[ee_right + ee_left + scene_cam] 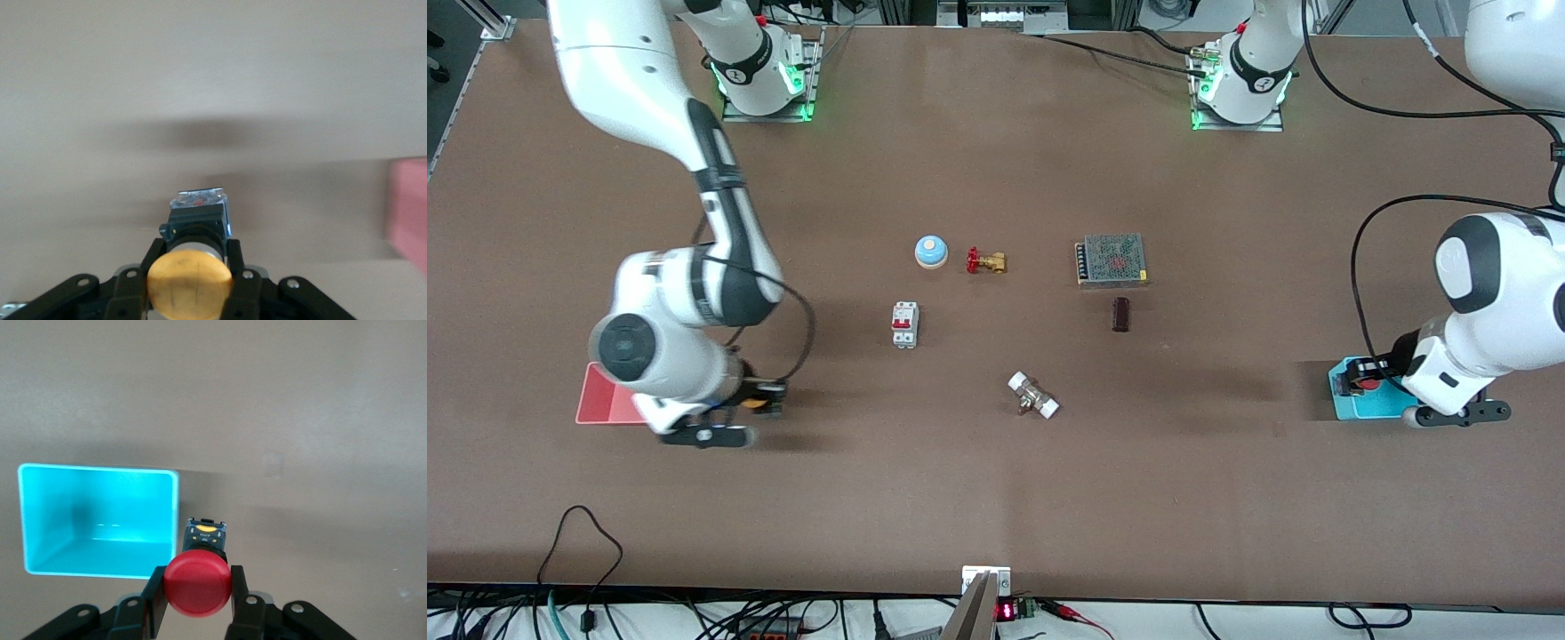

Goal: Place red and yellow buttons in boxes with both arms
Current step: 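Carry the yellow button to the pink box while the left gripper carries red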

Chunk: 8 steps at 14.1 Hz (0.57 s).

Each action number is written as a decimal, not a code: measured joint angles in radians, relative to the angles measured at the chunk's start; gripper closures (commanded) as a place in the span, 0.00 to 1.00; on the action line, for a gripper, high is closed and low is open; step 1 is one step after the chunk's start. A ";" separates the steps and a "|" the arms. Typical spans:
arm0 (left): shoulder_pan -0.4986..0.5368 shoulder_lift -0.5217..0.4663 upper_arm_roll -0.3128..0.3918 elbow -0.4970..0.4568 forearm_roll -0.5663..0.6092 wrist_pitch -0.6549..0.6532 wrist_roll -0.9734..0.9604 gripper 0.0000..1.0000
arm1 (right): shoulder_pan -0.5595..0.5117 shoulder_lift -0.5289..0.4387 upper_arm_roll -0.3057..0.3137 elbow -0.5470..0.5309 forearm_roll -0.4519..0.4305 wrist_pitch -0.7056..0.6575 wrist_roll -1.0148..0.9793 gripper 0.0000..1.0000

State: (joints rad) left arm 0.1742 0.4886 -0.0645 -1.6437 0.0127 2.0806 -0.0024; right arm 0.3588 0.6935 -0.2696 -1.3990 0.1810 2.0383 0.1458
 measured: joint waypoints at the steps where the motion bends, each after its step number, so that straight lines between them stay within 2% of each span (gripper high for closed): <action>1: 0.013 0.010 0.000 0.004 0.000 0.000 0.016 0.67 | -0.036 -0.016 -0.006 0.000 0.001 -0.024 -0.007 0.78; 4: 0.050 0.044 0.000 0.027 0.000 0.001 0.076 0.67 | -0.119 -0.044 -0.007 0.000 0.002 -0.087 -0.042 0.79; 8: 0.097 0.082 0.001 0.038 0.000 0.002 0.145 0.67 | -0.206 -0.040 -0.009 -0.009 0.002 -0.095 -0.148 0.78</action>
State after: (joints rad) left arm 0.2710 0.5705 -0.0639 -1.6058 0.0128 2.0824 0.1422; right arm 0.1528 0.6536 -0.2786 -1.4078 0.1830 1.9435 -0.0021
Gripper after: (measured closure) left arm 0.577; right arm 0.590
